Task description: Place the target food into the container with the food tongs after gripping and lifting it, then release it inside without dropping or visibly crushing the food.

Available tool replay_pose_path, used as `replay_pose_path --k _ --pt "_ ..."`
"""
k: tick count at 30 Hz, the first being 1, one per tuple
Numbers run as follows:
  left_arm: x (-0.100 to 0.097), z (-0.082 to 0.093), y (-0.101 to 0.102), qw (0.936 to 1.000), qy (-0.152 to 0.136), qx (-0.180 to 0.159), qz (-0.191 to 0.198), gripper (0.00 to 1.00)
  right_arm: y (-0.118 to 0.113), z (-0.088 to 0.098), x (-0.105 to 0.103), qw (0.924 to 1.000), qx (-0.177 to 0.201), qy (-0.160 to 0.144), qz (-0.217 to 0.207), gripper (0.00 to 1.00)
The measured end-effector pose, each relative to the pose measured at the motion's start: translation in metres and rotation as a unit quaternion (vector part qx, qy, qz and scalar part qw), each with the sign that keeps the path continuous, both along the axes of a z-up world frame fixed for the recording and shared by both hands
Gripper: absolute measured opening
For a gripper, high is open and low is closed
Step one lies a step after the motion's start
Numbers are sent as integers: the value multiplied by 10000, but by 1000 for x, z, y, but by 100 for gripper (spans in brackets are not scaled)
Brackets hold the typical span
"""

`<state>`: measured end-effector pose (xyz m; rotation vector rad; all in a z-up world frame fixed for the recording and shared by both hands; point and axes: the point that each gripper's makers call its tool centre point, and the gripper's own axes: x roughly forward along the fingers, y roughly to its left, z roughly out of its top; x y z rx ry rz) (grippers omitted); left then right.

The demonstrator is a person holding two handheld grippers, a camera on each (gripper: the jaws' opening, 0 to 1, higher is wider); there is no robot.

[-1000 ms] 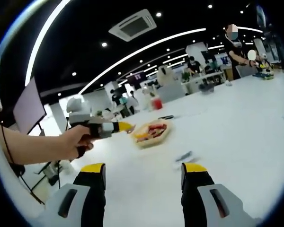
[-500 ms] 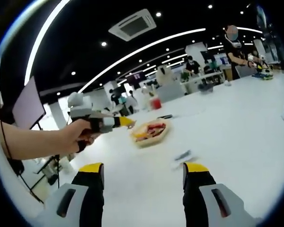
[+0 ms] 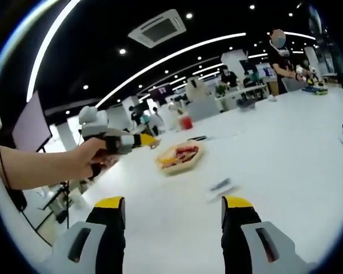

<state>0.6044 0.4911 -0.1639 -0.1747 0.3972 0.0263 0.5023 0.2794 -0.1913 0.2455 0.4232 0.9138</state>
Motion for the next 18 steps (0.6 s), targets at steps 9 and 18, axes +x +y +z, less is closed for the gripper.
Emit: replay_pose_path --k 9,18 --pt "4 9 10 10000 -61 28 23 18 7 -9 -4 9997 -110 210 71 74" --pt "12 14 11 9999 -38 -92 -98 18 12 -15 -8 9988 -183 418 164 75"
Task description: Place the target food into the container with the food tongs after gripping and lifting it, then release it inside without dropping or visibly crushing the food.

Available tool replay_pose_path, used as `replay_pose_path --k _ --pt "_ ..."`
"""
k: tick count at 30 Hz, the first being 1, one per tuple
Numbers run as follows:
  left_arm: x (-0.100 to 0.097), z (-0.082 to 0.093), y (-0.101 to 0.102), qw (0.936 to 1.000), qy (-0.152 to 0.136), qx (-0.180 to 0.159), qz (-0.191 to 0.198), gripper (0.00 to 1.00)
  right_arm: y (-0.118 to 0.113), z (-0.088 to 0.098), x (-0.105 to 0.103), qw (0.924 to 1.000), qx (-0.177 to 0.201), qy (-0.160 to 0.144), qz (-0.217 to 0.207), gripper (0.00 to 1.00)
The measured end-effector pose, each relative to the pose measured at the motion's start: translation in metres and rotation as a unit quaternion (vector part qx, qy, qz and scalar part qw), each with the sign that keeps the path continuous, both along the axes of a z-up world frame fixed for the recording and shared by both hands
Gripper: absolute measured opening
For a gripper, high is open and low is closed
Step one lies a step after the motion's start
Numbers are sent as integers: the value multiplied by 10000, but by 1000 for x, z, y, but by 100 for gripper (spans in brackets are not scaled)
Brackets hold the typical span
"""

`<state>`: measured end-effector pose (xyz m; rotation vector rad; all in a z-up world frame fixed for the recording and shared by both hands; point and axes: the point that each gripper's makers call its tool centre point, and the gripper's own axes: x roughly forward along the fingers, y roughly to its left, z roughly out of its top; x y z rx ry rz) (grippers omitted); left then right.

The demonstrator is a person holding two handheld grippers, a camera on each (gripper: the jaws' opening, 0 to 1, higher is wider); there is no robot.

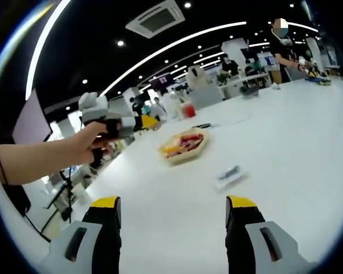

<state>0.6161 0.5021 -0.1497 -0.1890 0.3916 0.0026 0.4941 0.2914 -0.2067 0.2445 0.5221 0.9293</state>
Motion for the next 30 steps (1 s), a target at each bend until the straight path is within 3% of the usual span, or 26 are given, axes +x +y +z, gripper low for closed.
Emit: replay_pose_path --k 22,30 --pt "40 16 8 9996 -10 181 -214 18 -4 -2 10 10000 20 -36 -79 76" --pt "56 12 16 9994 145 196 -248 18 -5 -4 16 9997 85 -136 -180 74"
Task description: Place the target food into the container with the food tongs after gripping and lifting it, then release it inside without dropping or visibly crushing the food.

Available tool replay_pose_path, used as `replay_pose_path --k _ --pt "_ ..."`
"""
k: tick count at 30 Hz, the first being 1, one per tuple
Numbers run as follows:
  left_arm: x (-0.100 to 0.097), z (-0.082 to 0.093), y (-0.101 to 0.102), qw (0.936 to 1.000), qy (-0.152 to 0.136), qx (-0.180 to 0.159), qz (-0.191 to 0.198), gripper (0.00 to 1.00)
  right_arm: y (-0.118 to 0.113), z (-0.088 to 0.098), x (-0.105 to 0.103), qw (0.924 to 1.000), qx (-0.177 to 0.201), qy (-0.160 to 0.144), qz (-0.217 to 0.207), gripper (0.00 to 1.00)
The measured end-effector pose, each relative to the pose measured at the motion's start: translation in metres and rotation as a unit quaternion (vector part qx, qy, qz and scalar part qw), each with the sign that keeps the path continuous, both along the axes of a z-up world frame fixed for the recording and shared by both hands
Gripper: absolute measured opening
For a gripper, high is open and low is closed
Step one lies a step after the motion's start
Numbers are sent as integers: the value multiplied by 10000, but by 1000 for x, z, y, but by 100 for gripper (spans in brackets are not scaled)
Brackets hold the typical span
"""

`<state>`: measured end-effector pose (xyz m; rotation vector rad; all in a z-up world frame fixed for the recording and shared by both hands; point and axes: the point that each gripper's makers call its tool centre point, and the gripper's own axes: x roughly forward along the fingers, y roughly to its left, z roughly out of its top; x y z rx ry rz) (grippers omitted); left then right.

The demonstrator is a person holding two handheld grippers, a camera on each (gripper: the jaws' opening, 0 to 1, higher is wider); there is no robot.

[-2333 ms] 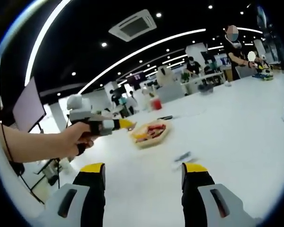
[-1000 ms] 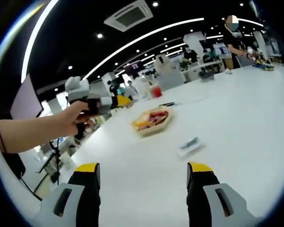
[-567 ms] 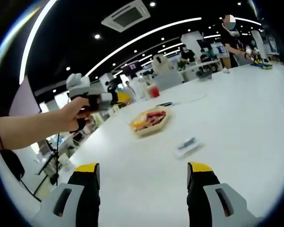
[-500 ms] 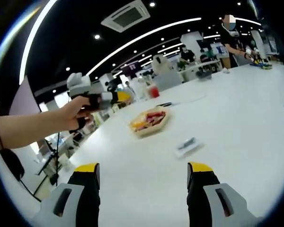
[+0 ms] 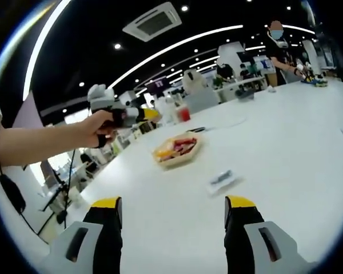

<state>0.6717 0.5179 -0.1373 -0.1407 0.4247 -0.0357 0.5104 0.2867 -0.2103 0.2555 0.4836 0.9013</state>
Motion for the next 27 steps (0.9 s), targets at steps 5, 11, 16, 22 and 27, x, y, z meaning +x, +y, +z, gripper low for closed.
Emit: replay_pose_path --k 5,11,16,22,27 --pt "9 -2 8 9995 214 231 -6 19 1 -1 4 10000 53 58 -25 74" --pt "24 8 17 9998 141 130 94 19 0 -1 9 9999 67 72 -35 74" --pt "29 12 15 9998 105 129 67 20 0 -4 9 9999 36 107 -2 74" --pt "29 9 11 9998 113 174 10 22 -1 -7 12 9998 36 179 -19 74" --pt "28 11 8 9999 76 -71 -5 23 2 -8 13 9998 16 184 46 74"
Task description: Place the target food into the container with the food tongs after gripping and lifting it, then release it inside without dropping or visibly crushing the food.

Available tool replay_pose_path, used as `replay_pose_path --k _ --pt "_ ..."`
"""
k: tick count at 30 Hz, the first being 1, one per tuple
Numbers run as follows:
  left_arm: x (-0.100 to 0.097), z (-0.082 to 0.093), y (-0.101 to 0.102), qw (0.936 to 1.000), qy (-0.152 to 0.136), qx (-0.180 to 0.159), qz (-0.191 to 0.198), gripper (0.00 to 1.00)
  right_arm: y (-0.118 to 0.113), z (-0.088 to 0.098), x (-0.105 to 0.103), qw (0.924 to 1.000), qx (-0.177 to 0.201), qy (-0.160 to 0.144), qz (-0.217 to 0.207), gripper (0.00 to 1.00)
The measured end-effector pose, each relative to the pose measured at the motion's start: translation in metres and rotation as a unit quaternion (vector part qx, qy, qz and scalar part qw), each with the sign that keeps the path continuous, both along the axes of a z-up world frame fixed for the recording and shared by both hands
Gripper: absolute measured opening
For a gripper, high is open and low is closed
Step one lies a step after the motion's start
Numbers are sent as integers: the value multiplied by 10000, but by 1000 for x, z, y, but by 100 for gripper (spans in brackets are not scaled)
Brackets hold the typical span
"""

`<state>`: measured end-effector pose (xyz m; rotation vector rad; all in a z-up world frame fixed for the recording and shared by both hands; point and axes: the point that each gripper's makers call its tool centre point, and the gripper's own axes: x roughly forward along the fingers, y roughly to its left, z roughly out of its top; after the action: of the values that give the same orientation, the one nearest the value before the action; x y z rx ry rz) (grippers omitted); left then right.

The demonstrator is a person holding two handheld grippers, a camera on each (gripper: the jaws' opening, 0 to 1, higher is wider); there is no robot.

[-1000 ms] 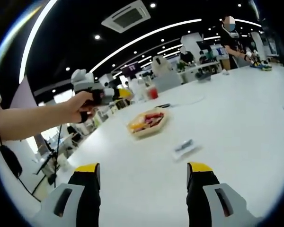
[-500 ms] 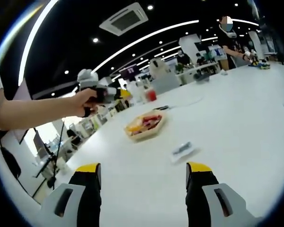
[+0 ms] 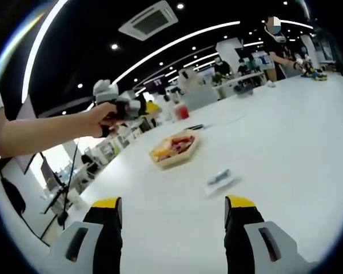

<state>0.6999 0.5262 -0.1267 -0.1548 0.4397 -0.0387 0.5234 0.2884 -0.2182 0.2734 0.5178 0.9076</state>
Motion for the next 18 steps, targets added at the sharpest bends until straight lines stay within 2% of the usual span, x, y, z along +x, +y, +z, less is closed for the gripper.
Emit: replay_pose_path --k 9,18 --pt "-5 16 -11 9994 -242 -164 -169 24 1 -2 2 10000 -9 17 43 74" --pt "-20 14 -19 9990 -296 -236 -226 24 3 -1 -5 9999 -35 -20 156 74"
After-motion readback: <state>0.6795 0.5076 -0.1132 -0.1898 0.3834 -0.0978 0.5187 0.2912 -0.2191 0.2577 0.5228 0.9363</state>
